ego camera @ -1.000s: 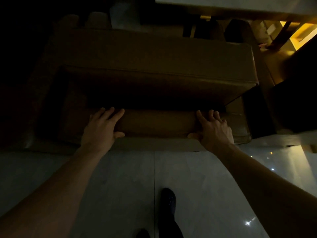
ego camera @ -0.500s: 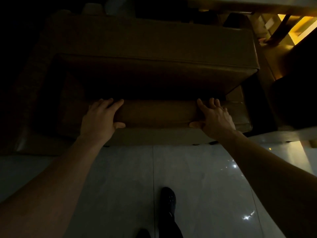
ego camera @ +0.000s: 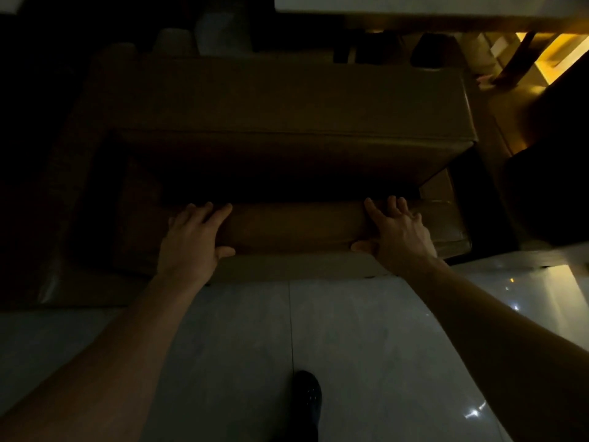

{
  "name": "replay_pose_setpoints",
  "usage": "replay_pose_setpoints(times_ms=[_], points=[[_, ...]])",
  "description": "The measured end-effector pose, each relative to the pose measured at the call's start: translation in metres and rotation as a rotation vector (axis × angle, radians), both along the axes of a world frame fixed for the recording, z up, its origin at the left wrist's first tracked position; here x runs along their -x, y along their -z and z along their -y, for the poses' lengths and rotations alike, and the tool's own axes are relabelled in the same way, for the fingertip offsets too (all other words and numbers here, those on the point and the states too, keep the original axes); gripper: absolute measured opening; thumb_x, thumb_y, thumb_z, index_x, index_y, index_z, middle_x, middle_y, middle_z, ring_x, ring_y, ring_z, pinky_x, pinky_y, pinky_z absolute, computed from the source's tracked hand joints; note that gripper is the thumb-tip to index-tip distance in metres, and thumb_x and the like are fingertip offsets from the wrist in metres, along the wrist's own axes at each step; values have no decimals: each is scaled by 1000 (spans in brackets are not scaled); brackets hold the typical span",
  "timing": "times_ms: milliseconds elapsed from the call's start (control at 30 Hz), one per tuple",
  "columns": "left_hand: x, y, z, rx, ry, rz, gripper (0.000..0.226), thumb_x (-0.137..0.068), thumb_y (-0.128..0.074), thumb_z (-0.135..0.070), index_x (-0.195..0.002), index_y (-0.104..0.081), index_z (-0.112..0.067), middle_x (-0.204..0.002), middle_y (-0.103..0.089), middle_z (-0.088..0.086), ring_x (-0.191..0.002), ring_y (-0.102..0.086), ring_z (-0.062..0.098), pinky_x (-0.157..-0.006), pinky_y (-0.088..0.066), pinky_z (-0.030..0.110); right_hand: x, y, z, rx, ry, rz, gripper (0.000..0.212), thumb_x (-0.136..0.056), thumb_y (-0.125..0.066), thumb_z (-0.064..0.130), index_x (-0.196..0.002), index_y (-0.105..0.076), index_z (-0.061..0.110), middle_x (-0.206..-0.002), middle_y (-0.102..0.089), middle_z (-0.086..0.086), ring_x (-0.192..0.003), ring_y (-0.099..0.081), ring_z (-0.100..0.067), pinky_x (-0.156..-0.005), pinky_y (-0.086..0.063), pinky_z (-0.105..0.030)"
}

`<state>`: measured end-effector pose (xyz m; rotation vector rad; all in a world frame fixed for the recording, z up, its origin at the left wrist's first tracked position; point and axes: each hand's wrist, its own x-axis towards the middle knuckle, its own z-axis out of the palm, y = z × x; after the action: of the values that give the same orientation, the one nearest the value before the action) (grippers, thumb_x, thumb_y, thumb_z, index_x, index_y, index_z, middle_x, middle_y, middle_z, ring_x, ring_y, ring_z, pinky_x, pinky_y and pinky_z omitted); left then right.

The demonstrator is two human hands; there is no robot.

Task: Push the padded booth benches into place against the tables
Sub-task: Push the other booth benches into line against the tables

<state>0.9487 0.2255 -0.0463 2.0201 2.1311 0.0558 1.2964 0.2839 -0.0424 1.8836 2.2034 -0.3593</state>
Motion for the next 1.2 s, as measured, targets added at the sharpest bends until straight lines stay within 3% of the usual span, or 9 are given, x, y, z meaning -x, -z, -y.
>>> replay_pose_setpoints(times_ms=[200, 400, 467, 633, 733, 800, 867, 1033, 1200], points=[[0, 1, -1, 47, -24, 15, 84, -80, -77, -39, -151, -33, -31, -156, -35, 8, -144, -24, 36, -112, -27, 63, 5, -4, 0, 32, 5, 27, 99, -83, -51, 72, -156, 0, 29, -162, -5, -21, -149, -2, -41, -117, -17, -61], [-7, -6, 0, 98, -88, 19, 85, -83, -72, -43, -153, -23, -37, -161, -24, 1, -148, -14, 30, -118, -20, 55, 10, -12, 2, 70, 32, 20, 99, -85, -54, 68, -156, 3, 28, -163, 0, -21, -149, 4, -41, -118, -12, -63], [-8, -10, 1, 126, -103, 39, 86, -85, -70, -44, -154, -17, -37, -163, -17, 0, -149, -8, 29, -117, -23, 53, 13, -15, 3, 92, 41, 23, 101, -85, -55, 66, -155, 6, 27, -163, 4, -21, -149, 7, -41, -118, -11, -63], [-8, -20, 6, 270, -89, 66, 91, -89, -59, -54, -155, 1, -38, -165, 9, -2, -150, 12, 23, -121, -10, 46, 13, -23, 6, 154, 54, 1, 104, -85, -55, 66, -154, 11, 27, -163, 11, -18, -149, 11, -39, -119, -14, -60], [-3, -37, 14, 302, -68, 86, 84, -89, -57, -57, -155, -10, -37, -165, -1, -2, -150, -2, 23, -117, -19, 45, 23, -41, 8, 182, 59, 11, 95, -84, -57, 66, -154, -6, 25, -160, -9, -21, -147, -10, -43, -115, -27, -59], [4, -52, 22, 319, -73, 125, 82, -89, -58, -59, -154, -14, -37, -164, -12, -3, -148, -14, 22, -115, -26, 44, 36, -55, 12, 214, 35, 9, 82, -82, -59, 67, -146, -28, 27, -146, -34, -20, -135, -37, -40, -106, -41, -56], [17, -68, 30, 334, -70, 170, 81, -88, -58, -60, -154, -16, -37, -162, -17, -3, -146, -20, 21, -114, -29, 42, 56, -70, 21, 254, 7, 1, 73, -80, -56, 71, -138, -40, 30, -135, -45, -10, -121, -50, -32, -98, -47, -50], [71, -110, 47, 274, -43, 218, 81, -84, -60, -65, -152, -23, -38, -159, -26, -7, -141, -30, 18, -112, -33, 39, 119, -111, 44, 293, -33, -56, 60, -86, -58, 63, -133, -50, 28, -130, -53, -5, -115, -56, -26, -94, -50, -45], [143, -149, 78, 245, -9, 227, 83, -84, -58, -68, -152, -21, -39, -158, -27, -8, -140, -32, 18, -111, -32, 37, 201, -155, 78, 246, -24, -89, 35, -91, -61, 40, -121, -56, 22, -113, -60, -2, -97, -60, -16, -84, -53, -33]])
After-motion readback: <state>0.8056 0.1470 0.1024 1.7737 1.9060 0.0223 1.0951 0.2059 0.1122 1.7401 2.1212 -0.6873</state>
